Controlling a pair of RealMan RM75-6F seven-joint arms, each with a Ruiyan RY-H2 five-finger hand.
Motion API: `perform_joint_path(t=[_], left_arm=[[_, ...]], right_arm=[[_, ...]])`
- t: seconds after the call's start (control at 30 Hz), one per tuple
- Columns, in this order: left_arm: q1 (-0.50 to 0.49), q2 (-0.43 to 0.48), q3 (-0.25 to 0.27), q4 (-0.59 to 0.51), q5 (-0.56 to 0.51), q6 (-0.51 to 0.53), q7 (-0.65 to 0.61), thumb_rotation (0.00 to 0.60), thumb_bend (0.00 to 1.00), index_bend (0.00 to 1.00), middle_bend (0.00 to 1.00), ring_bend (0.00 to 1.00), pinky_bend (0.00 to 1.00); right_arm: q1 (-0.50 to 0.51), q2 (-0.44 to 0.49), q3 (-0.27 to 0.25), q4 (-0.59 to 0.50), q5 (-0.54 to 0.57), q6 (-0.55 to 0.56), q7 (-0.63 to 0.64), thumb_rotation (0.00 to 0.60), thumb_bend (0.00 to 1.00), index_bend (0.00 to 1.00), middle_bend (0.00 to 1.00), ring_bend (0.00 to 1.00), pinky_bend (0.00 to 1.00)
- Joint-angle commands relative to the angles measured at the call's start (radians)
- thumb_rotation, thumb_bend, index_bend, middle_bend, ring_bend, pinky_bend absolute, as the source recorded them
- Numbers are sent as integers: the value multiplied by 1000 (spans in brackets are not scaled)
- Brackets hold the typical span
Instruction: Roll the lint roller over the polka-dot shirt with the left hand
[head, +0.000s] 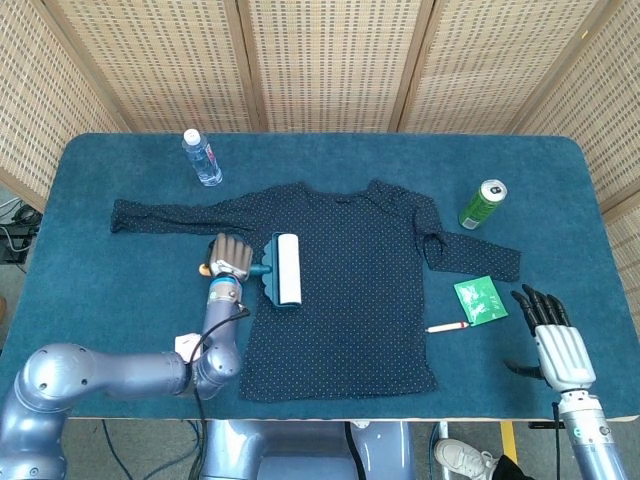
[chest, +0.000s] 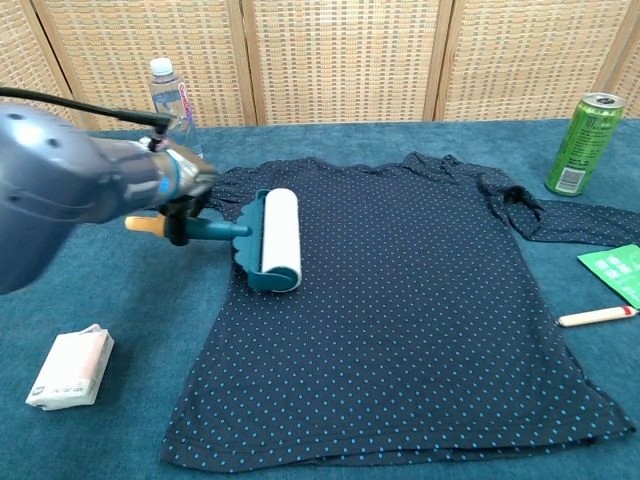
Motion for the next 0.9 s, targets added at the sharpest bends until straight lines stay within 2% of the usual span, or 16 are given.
perform_joint_path(t=[0.03, 0.2, 0.43, 0.53, 0.57, 0.63, 0.7, 0.73, 0.8, 0.87, 0.9], left_arm=[[64, 83, 49, -72, 61, -11, -73, 600, 767, 894, 895, 758, 715], [107, 147, 82, -112, 106, -29, -129, 600, 759, 899, 894, 758, 692], [169, 198, 120, -121, 254, -63, -268, 600, 728, 891, 858, 739, 654], [187, 210, 137, -120, 316, -64, -313, 600, 641, 819, 745, 659, 576], [190, 213, 142, -121, 327, -65, -319, 600, 608, 747, 667, 600, 526], [196, 223, 154, -128, 342, -71, -328, 600, 528, 531, 465, 432, 409], [197, 235, 163, -142, 333, -78, -325, 600, 442, 365, 317, 287, 324], [196, 244, 171, -154, 309, -84, -313, 600, 413, 309, 264, 240, 295], [187, 263, 177, -177, 259, -93, -290, 600, 350, 181, 94, 110, 192], [182, 269, 181, -181, 238, -95, -285, 600, 312, 124, 9, 26, 95], [183, 272, 181, -180, 237, -98, -294, 600, 290, 94, 0, 4, 47]], right_arm=[[-2, -1, -5, -8, -9, 8, -12, 600, 13, 0, 0, 0, 0], [-6, -1, -10, -20, -21, 19, -27, 600, 13, 0, 0, 0, 0], [-11, -3, -15, -34, -38, 39, -52, 600, 13, 0, 0, 0, 0], [-12, -5, -18, -37, -43, 42, -61, 600, 14, 0, 0, 0, 0], [-12, -5, -18, -37, -43, 42, -63, 600, 13, 0, 0, 0, 0], [-13, -6, -18, -38, -45, 44, -66, 600, 13, 0, 0, 0, 0], [-13, -6, -19, -39, -46, 46, -68, 600, 13, 0, 0, 0, 0], [-14, -6, -18, -39, -46, 47, -68, 600, 13, 0, 0, 0, 0], [-14, -5, -18, -40, -46, 47, -68, 600, 13, 0, 0, 0, 0], [-14, -5, -19, -40, -48, 49, -67, 600, 14, 0, 0, 0, 0], [-15, -4, -19, -41, -50, 51, -68, 600, 14, 0, 0, 0, 0]])
